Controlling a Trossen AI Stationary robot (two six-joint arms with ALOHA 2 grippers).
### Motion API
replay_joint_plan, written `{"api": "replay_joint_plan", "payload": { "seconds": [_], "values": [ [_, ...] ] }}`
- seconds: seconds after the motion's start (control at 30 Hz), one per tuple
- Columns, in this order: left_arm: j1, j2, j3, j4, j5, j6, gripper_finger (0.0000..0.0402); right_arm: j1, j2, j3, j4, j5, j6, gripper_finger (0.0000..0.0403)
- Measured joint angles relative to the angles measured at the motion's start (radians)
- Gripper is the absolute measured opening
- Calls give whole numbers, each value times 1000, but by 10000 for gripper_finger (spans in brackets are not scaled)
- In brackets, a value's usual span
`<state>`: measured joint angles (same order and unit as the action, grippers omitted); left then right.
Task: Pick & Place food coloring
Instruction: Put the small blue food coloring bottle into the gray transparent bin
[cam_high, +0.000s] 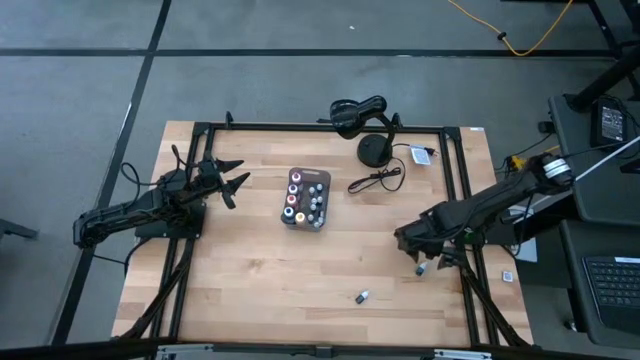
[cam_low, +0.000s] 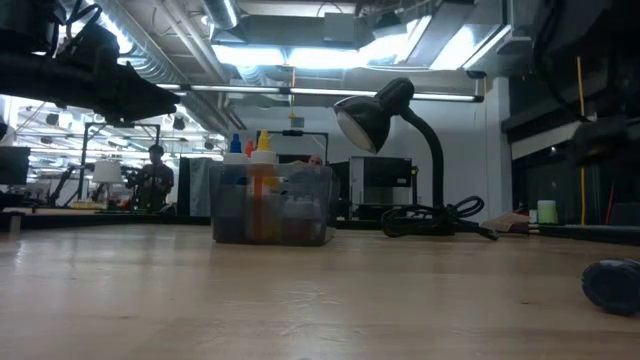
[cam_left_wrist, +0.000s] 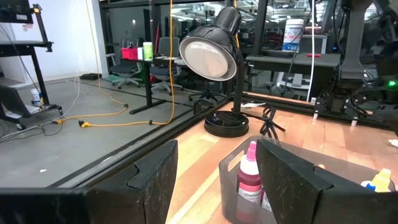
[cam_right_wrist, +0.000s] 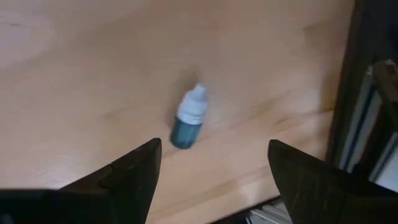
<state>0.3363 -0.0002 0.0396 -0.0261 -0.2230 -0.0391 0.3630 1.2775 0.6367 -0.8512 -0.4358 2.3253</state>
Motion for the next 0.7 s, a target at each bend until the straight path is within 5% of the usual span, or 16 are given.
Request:
{"api": "replay_joint_plan", "payload": {
  "seconds": [0.7],
  "values": [
    [0, 0, 0, 0, 0, 0, 212, -129, -247, -346, 372, -229, -95, 294]
  ]
}}
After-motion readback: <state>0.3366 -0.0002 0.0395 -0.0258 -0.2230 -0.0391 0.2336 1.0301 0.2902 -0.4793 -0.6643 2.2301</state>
